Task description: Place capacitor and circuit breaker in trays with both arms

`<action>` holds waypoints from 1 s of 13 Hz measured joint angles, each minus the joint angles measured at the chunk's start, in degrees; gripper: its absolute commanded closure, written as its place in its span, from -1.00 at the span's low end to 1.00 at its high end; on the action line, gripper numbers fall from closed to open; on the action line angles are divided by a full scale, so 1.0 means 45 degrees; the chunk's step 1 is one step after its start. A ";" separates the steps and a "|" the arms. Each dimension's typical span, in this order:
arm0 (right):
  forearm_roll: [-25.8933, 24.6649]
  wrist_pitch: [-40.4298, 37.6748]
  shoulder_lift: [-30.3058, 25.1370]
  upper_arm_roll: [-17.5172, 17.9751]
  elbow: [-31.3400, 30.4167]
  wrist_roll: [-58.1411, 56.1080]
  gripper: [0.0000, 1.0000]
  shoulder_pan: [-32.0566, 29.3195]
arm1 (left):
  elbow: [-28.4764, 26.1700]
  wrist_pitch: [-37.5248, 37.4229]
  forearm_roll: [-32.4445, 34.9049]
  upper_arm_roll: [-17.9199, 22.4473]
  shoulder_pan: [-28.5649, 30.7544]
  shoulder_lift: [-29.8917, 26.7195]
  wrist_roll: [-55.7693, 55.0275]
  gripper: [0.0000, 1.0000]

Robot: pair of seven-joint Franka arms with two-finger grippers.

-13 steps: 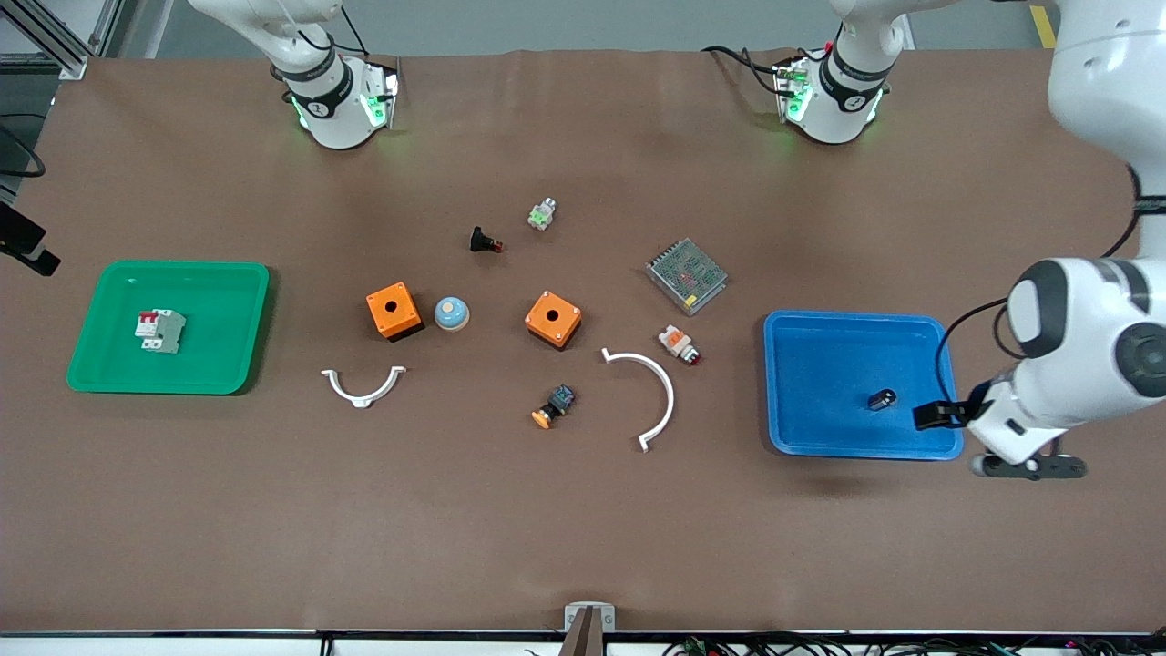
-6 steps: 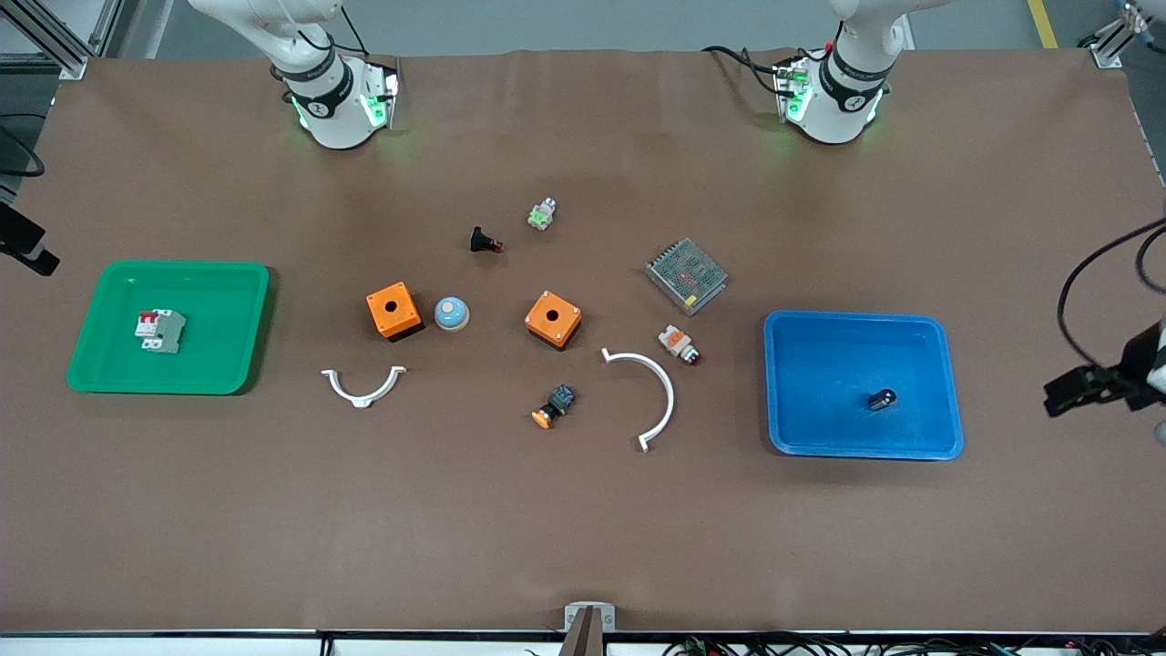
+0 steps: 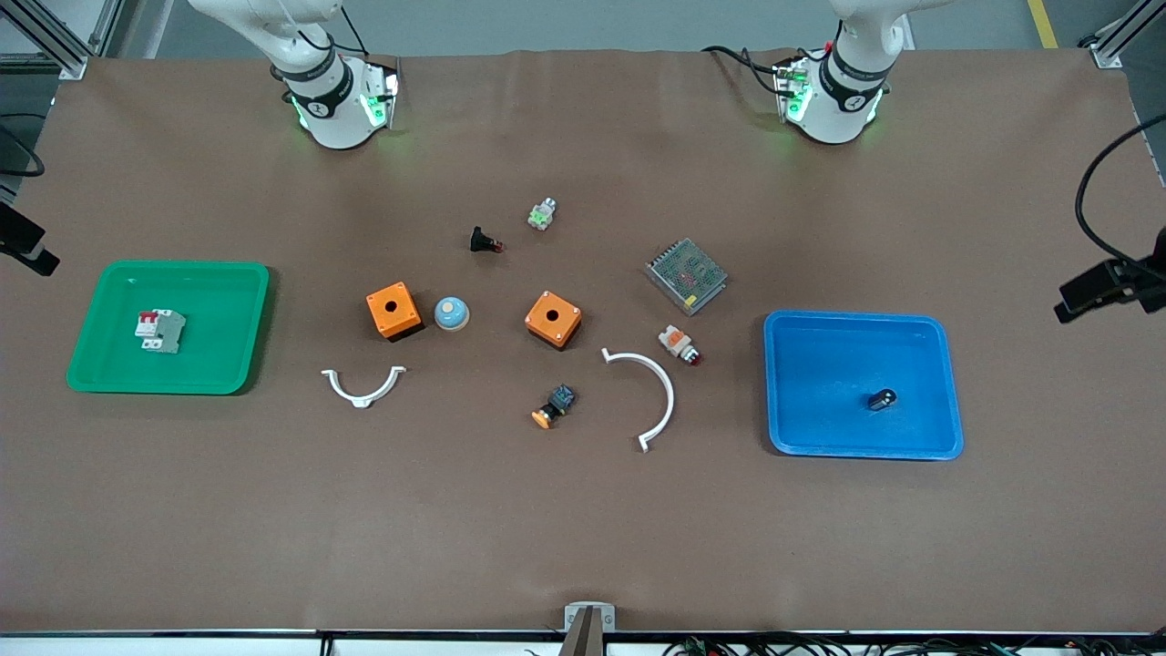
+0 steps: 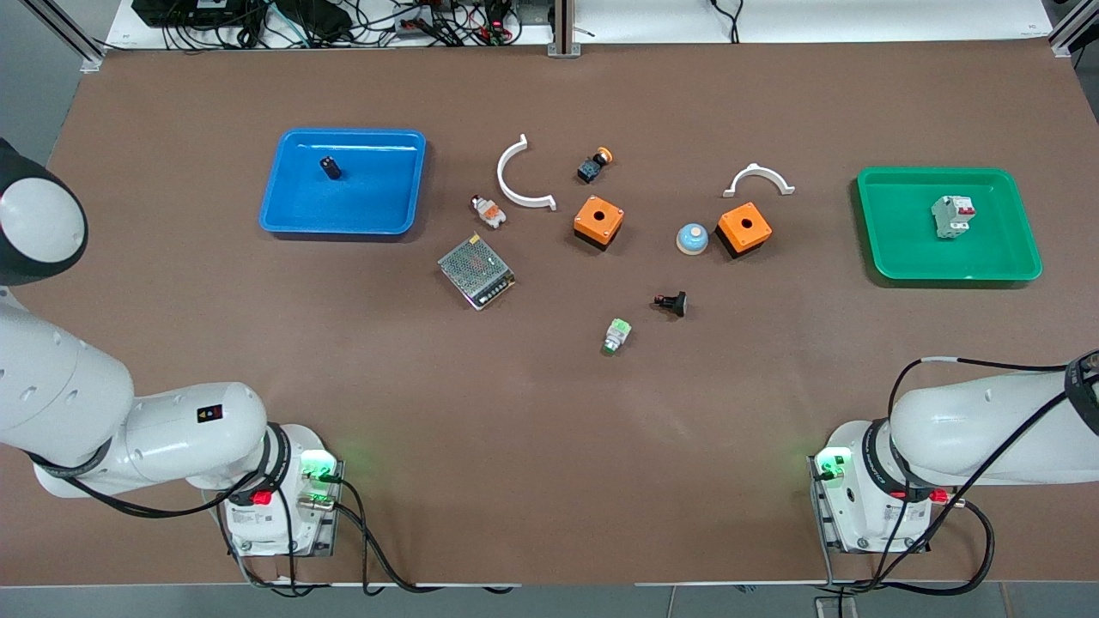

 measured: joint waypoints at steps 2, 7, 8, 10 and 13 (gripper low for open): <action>0.0000 0.0000 0.0000 0.0000 0.0000 0.0000 -1.00 0.0000 | -0.0040 -0.0560 -0.0438 -0.0221 -0.0035 -0.0298 -0.0363 -1.00; 0.0000 0.0000 0.0000 0.0003 0.0000 0.0000 -1.00 0.0001 | -0.1371 -0.0991 -0.1059 0.0442 -0.1295 -0.1661 -0.0814 -1.00; 0.0000 0.0000 0.0000 0.0002 0.0001 0.0000 -1.00 0.0001 | -0.1639 -0.0993 -0.1059 0.0690 -0.1628 -0.1856 -0.0910 -1.00; 0.0000 0.0000 0.0000 0.0003 0.0001 0.0000 -1.00 0.0001 | -0.1907 -0.0993 -0.1059 0.0840 -0.1782 -0.2012 -0.0931 -1.00; 0.0000 0.0000 0.0000 0.0003 0.0001 0.0000 -1.00 0.0001 | -0.1936 -0.1141 -0.1059 0.0996 -0.1699 -0.2017 -0.0898 -1.00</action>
